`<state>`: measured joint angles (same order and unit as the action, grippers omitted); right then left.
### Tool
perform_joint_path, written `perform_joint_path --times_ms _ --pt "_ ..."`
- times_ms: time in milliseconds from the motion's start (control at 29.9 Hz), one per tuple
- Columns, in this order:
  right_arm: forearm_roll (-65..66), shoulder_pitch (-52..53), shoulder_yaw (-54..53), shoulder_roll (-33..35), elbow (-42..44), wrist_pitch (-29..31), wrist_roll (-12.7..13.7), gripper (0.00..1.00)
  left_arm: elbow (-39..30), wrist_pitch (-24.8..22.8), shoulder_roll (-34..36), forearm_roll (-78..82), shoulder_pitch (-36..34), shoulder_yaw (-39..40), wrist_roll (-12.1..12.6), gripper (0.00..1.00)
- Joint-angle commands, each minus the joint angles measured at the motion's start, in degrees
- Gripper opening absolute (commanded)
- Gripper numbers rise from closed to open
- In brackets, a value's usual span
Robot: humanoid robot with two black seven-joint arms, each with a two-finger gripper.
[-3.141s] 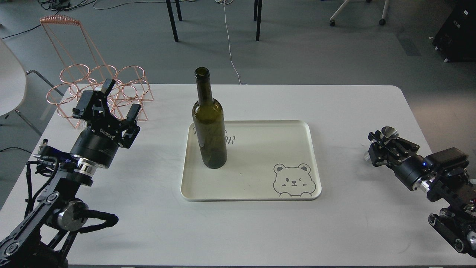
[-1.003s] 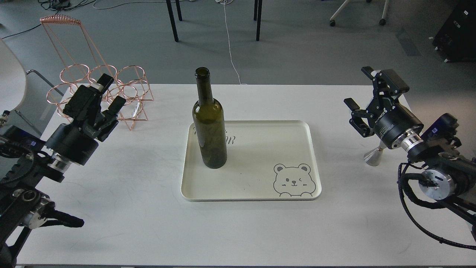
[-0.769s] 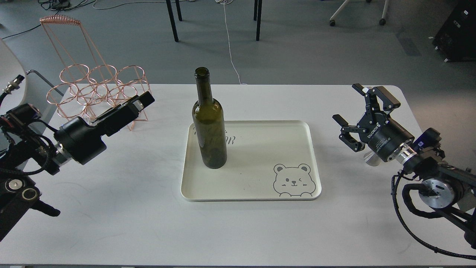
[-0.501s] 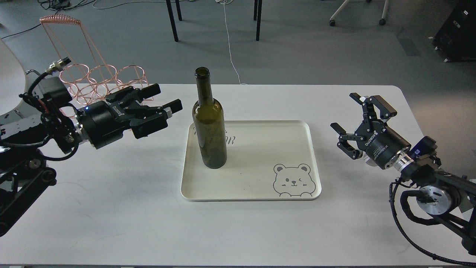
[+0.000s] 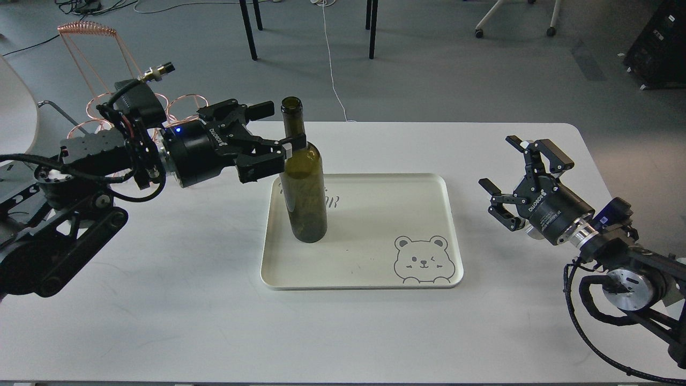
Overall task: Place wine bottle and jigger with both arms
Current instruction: 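Reach the left gripper to the wine bottle neck and grasp it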
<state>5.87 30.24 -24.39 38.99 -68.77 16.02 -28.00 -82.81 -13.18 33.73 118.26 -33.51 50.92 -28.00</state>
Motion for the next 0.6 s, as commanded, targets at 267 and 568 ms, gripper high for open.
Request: perform_joint_path --times_ms 267,568 --pt "0.0 -0.1 0.0 0.2 0.0 0.0 0.0 0.97 1.1 0.1 -2.5 -0.1 -0.9 -1.7 0.0 0.82" --pt "0.0 -0.4 0.0 0.1 0.0 0.0 0.0 0.97 2.7 0.1 -3.2 0.0 -2.2 -3.2 0.0 0.42"
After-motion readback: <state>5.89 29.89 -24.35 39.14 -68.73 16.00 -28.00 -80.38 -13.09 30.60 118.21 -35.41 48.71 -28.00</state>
